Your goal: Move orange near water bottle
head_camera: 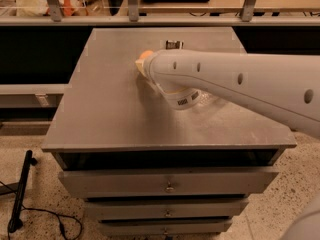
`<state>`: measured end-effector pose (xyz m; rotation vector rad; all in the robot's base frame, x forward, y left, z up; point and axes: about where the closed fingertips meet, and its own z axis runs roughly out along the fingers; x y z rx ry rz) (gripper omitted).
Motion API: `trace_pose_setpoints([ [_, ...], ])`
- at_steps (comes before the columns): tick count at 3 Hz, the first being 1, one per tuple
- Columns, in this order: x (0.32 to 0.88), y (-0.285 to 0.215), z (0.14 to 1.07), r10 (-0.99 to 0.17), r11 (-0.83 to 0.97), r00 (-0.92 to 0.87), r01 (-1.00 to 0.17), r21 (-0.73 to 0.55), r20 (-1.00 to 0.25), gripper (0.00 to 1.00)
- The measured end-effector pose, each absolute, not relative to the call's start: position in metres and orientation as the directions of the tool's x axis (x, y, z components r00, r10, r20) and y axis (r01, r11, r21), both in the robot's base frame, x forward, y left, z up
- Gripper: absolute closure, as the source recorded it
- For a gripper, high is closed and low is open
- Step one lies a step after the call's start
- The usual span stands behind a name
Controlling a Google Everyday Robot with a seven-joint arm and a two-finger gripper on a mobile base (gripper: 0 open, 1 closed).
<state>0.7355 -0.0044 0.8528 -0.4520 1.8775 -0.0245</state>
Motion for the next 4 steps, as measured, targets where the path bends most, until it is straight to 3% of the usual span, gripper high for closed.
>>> trace_pose_setpoints([
  [2, 0.724, -0.006, 0.859, -0.334, 0.922, -0.274, -0.293, -0.253, -0.902, 0.12],
  [3, 0.720, -0.005, 0.865, -0.349, 0.916, -0.259, -0.300, -0.268, -0.901, 0.00],
  [4, 0.715, -0.005, 0.868, -0.344, 0.916, -0.255, -0.304, -0.262, -0.904, 0.00],
])
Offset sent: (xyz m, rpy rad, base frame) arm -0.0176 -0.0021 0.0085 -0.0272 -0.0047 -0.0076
